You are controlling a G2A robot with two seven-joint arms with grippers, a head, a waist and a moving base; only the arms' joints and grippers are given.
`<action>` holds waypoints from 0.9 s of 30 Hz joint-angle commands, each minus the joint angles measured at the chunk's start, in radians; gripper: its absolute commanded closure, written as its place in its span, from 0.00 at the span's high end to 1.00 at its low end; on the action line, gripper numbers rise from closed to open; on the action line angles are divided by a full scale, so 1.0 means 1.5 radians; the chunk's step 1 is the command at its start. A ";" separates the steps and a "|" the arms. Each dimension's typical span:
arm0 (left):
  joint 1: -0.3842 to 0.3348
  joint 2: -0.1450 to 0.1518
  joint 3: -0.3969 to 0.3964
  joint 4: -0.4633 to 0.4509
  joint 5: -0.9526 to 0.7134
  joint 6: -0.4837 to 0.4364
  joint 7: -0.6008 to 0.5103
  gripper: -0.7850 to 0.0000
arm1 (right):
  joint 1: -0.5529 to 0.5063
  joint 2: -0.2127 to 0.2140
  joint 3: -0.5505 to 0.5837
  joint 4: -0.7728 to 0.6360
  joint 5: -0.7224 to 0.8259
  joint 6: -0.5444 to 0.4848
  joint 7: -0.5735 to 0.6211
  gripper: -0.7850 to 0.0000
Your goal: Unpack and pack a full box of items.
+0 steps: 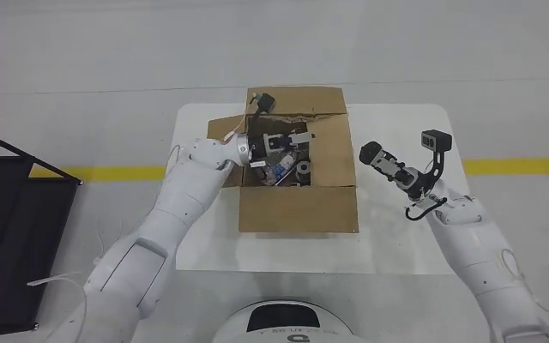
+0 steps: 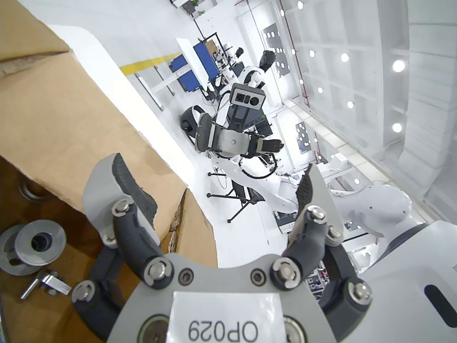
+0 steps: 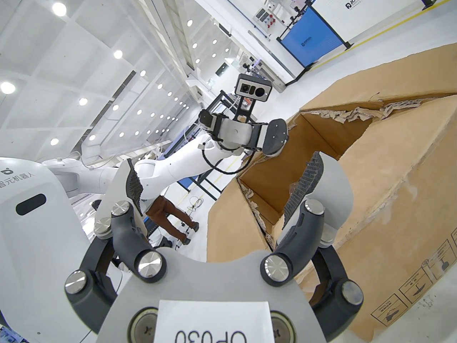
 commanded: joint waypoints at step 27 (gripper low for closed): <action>0.034 0.006 0.048 -0.122 0.306 0.315 0.188 1.00 | 0.000 0.000 0.000 0.000 0.000 0.000 0.000 1.00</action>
